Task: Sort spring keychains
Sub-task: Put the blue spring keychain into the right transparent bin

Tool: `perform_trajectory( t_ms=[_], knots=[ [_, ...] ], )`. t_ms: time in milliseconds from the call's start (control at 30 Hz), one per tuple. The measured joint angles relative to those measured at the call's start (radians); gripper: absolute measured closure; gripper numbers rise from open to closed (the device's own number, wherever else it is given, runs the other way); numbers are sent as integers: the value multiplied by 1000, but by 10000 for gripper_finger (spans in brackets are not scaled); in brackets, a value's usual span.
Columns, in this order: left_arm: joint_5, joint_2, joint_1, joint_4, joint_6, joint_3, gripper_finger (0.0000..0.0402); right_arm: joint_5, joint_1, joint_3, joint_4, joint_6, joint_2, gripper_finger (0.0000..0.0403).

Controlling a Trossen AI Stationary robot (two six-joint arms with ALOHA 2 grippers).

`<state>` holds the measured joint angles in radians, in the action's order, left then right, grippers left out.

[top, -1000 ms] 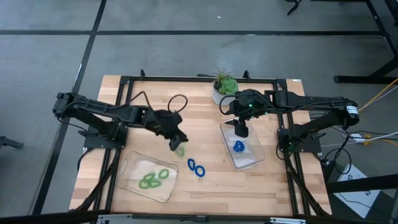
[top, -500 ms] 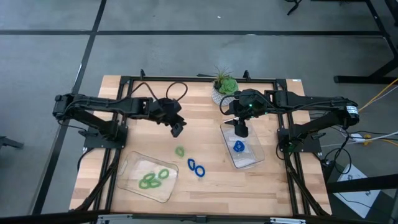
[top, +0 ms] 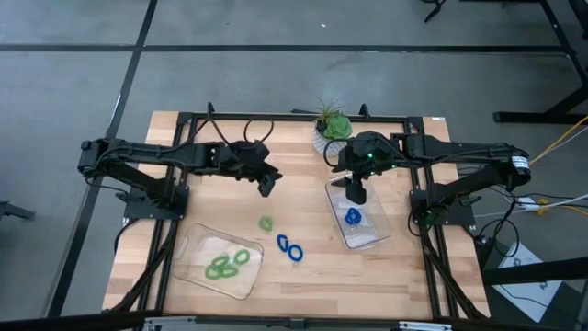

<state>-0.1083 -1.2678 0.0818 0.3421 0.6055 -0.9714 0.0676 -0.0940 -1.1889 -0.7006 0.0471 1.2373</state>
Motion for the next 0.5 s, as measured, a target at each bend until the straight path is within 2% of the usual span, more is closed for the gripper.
perform_trajectory(
  t_ms=[133,233,500],
  knots=[
    [-13,0,-2,-98,32,0,279,39,0,0,0,78,0,198],
    [-14,0,-2,-148,-2,0,279,67,0,0,0,132,0,198],
    [-10,0,-8,-186,-43,0,279,41,88,0,28,246,15,198]
  ],
)
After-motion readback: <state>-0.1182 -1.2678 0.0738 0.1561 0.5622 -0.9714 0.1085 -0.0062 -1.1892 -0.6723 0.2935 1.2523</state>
